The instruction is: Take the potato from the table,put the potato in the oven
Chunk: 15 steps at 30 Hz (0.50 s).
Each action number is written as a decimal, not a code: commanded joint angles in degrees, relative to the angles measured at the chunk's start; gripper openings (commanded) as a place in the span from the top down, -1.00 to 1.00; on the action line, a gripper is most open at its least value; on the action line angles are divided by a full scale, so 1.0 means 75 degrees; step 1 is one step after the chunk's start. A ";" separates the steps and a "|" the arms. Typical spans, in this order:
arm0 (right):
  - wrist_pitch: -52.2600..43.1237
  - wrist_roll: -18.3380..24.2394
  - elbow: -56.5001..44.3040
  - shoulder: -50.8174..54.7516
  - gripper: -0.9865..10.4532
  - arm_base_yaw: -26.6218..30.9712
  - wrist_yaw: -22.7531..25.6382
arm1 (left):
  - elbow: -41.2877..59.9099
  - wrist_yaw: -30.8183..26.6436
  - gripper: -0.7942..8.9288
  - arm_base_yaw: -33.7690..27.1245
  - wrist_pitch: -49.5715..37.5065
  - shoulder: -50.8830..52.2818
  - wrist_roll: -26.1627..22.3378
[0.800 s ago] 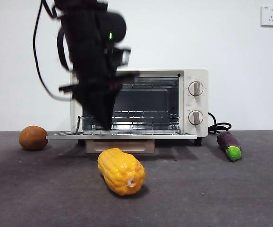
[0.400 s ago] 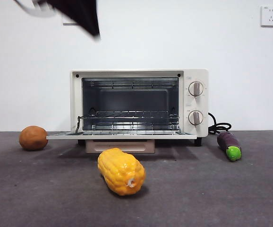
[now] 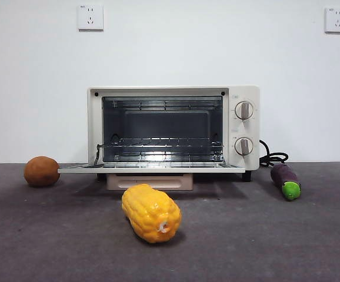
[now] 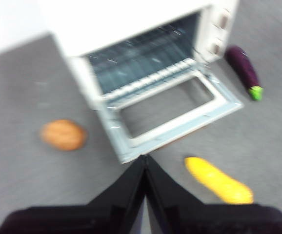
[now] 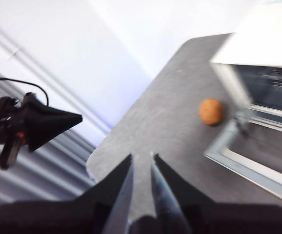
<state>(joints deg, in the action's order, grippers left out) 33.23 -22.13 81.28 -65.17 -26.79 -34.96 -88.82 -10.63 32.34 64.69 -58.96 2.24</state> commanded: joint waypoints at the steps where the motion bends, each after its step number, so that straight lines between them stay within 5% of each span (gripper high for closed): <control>1: 0.0338 0.0554 0.1486 -0.1314 0.71 -0.0895 0.0571 | 0.0000 -0.0443 0.85 -0.0038 0.0262 0.0495 0.0204; 6: 0.1384 0.1329 0.4660 -0.3759 0.71 -0.1903 0.1239 | 0.0000 -0.1116 0.85 -0.0038 0.0851 0.1189 0.0513; 15: 0.1556 0.1367 0.8915 -0.7163 0.71 -0.2544 0.1402 | -0.0032 -0.1786 0.85 -0.0038 0.1437 0.2025 0.0723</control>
<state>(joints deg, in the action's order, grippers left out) 45.28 -12.16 144.94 -116.25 -45.54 -24.95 -88.82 -23.66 32.25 75.79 -44.53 6.74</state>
